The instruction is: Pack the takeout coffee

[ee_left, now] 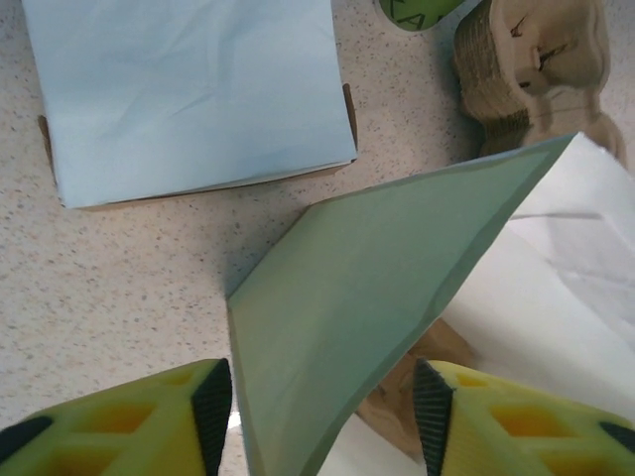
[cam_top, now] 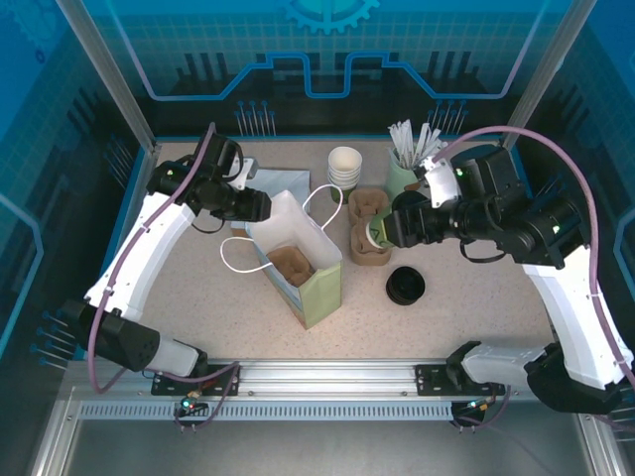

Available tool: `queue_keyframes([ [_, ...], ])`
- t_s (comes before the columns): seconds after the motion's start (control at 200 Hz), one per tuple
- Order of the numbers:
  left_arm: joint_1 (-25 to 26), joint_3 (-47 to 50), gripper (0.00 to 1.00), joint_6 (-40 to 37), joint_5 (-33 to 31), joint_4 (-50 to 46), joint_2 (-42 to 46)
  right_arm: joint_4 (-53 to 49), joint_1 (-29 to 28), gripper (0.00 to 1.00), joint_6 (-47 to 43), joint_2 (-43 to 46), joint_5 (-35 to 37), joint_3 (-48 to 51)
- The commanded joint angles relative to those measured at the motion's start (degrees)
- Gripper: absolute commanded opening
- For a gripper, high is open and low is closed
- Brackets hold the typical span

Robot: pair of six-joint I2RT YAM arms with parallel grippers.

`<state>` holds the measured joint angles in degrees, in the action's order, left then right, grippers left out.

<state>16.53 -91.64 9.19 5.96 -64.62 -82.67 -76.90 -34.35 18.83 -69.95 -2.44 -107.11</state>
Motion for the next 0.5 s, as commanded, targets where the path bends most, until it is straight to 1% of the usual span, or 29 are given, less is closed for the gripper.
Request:
queue_keyframes([
  [0.0,-0.5,0.8,0.47,1.1,2.4,0.7,-0.1,1.1,-4.9,0.82,4.3,-1.8,0.3,-2.9],
  [0.12,-0.5,0.8,0.42,2.1,2.6,1.2,0.0,3.3,-11.0,0.81,6.2,-4.5,2.9,-5.8],
  [0.255,-0.3,0.5,0.32,3.2,3.7,1.7,-0.2,4.2,-16.4,0.81,6.7,-8.4,5.5,-10.1],
  [0.38,0.3,0.5,0.25,3.7,3.5,1.9,-0.2,5.2,-19.9,0.80,6.9,-11.6,7.3,-12.9],
  [0.495,1.0,0.5,0.21,4.1,3.2,1.9,-0.3,5.1,-22.1,0.80,6.6,-14.7,8.8,-14.9],
])
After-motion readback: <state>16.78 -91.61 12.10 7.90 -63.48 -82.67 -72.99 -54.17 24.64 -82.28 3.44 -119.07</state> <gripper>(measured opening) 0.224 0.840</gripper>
